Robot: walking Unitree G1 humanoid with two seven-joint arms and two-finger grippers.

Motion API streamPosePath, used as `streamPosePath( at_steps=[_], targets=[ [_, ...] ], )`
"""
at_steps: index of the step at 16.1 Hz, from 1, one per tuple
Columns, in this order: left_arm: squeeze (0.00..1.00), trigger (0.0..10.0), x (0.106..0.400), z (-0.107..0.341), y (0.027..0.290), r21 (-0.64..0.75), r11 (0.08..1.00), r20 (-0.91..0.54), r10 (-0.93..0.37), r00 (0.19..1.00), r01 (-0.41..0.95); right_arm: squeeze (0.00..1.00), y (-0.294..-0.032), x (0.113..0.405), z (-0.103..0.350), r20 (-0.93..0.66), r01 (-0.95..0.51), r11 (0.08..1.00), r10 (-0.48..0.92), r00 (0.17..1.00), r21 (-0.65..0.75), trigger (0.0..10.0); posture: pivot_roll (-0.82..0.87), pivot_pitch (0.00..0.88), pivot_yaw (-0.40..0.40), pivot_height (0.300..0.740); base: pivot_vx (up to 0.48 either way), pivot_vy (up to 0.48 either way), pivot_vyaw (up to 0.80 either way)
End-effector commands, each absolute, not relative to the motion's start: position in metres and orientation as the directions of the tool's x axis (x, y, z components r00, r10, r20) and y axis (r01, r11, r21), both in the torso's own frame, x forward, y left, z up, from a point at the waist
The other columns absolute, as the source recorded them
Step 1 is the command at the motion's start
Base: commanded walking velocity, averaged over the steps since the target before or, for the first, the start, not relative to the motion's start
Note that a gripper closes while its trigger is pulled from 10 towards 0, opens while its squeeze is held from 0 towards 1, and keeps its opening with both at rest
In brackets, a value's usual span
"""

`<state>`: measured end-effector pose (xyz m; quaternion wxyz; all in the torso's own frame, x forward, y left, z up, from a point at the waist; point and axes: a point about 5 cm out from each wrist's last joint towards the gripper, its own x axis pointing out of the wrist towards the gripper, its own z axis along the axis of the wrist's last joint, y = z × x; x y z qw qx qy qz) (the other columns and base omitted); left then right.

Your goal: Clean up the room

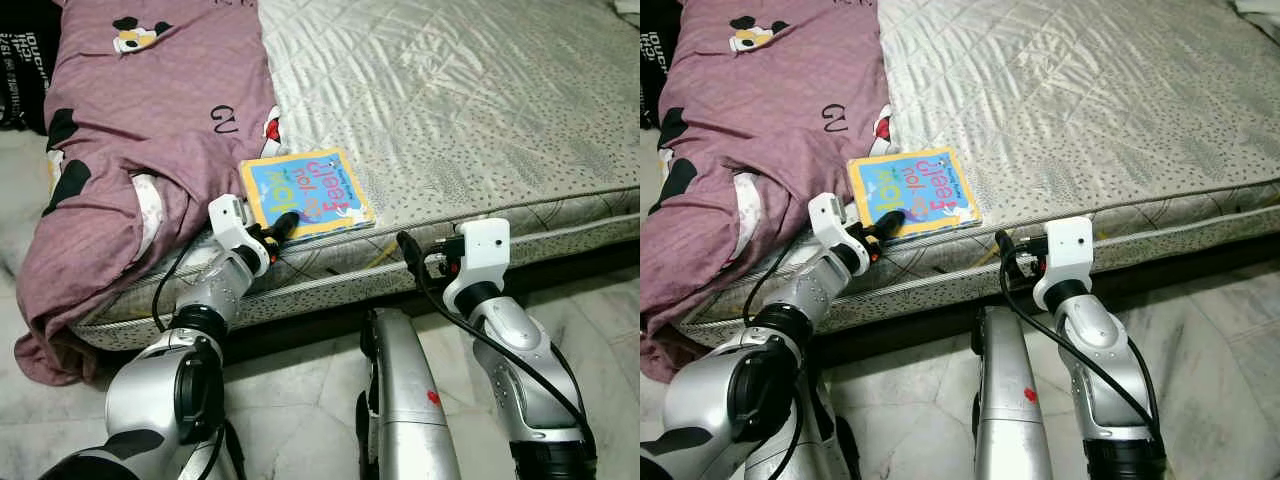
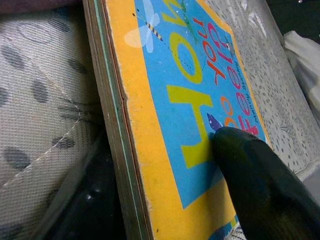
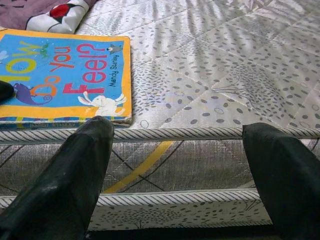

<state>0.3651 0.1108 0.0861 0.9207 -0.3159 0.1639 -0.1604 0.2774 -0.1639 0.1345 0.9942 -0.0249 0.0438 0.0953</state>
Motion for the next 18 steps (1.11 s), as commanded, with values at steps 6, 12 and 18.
streamPosePath(
  at_steps=[6, 12, 18],
  targets=[
    [0.00, 0.0, 0.358, 0.074, 0.107, -0.648, 0.746, -0.242, -0.394, 0.887, 0.154, 0.00, -0.161, 0.281, 0.135, -0.069, -0.172, 0.985, 0.169, 0.983, -0.033, 10.0, -0.34, 0.132, -0.008, 0.462, 0.000, 0.000, 0.00],
    [0.00, 0.0, 0.371, 0.094, 0.119, -0.595, 0.785, -0.177, -0.336, 0.925, 0.171, 0.00, -0.149, 0.286, 0.130, -0.059, -0.172, 0.985, 0.173, 0.983, 0.017, 10.0, -0.28, 0.104, 0.020, 0.462, 0.000, 0.000, 0.00],
    [0.00, 0.0, 0.384, 0.127, 0.138, -0.384, 0.892, -0.060, -0.282, 0.958, 0.239, 0.00, -0.132, 0.300, 0.127, -0.037, -0.194, 0.979, 0.197, 0.980, 0.065, 10.0, -0.19, 0.068, 0.032, 0.462, 0.000, 0.000, 0.00]
  ],
)
